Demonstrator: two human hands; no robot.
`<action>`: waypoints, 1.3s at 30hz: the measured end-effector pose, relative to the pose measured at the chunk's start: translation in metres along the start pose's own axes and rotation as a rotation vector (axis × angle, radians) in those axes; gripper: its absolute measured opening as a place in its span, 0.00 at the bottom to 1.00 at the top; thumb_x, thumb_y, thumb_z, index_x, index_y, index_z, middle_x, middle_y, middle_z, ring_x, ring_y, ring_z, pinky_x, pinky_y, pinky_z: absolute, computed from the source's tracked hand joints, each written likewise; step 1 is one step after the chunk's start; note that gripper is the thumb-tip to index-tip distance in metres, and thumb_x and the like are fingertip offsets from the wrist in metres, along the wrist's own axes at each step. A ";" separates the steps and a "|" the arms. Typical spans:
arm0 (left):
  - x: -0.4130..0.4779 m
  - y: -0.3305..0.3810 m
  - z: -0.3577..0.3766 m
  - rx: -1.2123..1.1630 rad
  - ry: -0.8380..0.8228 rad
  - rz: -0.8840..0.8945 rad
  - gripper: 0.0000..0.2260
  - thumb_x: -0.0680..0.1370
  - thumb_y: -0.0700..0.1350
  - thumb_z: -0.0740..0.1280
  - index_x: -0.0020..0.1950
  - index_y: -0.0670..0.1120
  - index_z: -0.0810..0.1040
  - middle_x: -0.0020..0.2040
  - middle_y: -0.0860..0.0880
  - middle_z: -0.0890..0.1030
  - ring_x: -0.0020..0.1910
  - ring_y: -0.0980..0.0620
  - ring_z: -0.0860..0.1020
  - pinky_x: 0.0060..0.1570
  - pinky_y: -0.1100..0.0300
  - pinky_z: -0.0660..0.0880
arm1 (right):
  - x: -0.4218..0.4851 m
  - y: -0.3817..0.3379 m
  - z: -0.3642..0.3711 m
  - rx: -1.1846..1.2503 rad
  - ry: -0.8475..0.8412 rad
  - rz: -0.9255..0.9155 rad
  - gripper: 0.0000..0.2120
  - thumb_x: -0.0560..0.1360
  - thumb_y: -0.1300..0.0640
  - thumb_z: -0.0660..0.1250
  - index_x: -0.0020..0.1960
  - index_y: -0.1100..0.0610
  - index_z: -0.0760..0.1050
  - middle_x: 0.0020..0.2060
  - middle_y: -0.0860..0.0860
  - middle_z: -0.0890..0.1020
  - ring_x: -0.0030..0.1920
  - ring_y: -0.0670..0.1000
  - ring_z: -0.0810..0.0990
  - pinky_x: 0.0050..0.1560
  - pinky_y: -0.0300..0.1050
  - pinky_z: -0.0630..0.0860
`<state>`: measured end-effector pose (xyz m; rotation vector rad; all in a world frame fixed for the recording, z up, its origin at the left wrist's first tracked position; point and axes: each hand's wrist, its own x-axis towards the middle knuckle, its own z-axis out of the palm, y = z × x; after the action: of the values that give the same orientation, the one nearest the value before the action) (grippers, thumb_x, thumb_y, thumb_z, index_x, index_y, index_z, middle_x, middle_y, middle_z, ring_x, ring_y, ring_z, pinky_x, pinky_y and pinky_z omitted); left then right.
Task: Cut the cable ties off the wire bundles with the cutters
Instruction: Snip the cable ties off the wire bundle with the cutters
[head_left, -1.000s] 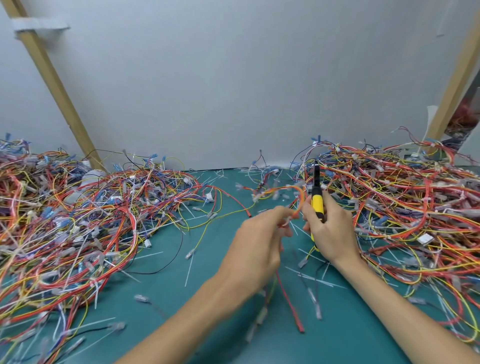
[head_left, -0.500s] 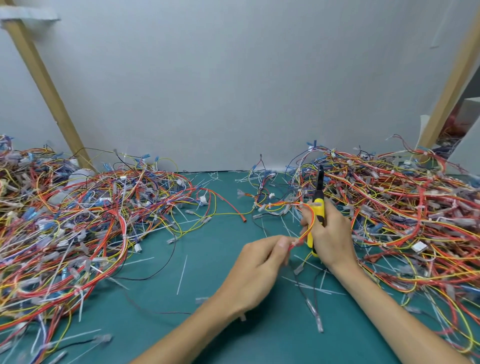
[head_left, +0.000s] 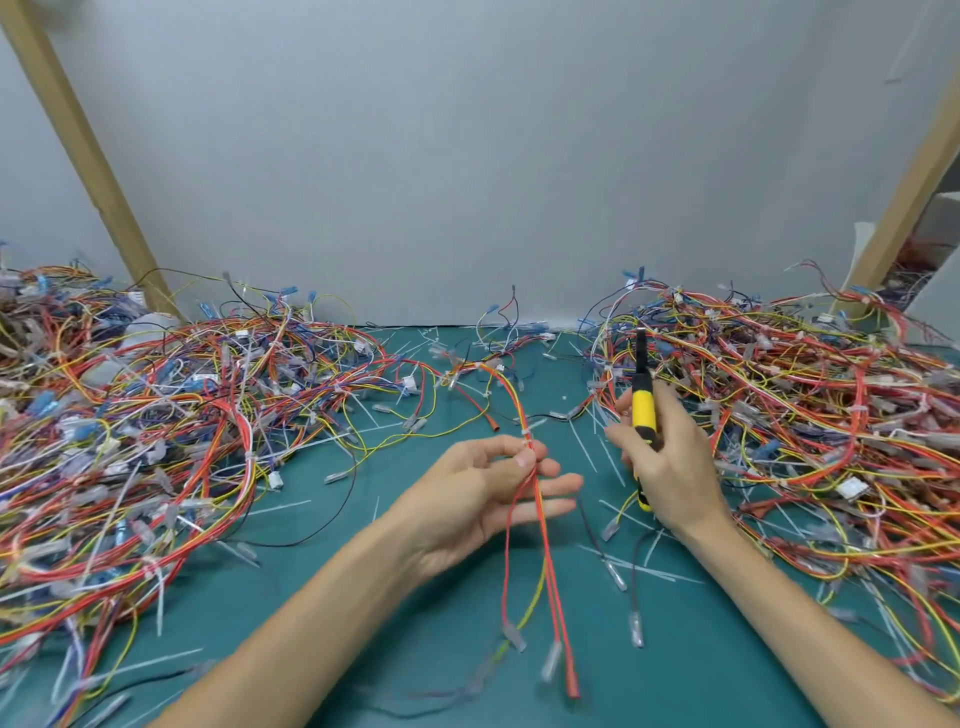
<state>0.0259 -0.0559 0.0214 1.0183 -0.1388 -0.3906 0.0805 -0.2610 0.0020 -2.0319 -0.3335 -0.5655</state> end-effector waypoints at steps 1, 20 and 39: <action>0.000 -0.002 -0.004 0.100 0.027 0.036 0.03 0.79 0.35 0.62 0.48 0.37 0.74 0.40 0.43 0.82 0.46 0.42 0.84 0.47 0.52 0.82 | -0.001 0.000 0.000 -0.064 -0.033 -0.034 0.13 0.67 0.44 0.66 0.46 0.49 0.69 0.31 0.50 0.75 0.31 0.48 0.74 0.38 0.46 0.73; 0.002 -0.010 -0.019 0.309 0.158 0.176 0.04 0.79 0.38 0.66 0.47 0.37 0.76 0.36 0.44 0.81 0.32 0.48 0.82 0.34 0.60 0.79 | -0.004 -0.010 0.006 -0.293 0.069 -0.142 0.14 0.72 0.42 0.65 0.39 0.51 0.68 0.25 0.50 0.71 0.28 0.53 0.72 0.32 0.52 0.72; 0.003 -0.007 -0.025 0.153 0.134 0.113 0.05 0.78 0.39 0.66 0.50 0.37 0.79 0.36 0.46 0.83 0.35 0.52 0.83 0.36 0.64 0.79 | -0.007 -0.010 0.005 -0.170 0.012 -0.141 0.13 0.70 0.43 0.70 0.51 0.47 0.76 0.37 0.40 0.79 0.39 0.42 0.78 0.39 0.29 0.70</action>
<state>0.0343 -0.0408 0.0023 1.1785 -0.1061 -0.2106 0.0713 -0.2521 0.0036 -2.1789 -0.4365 -0.7141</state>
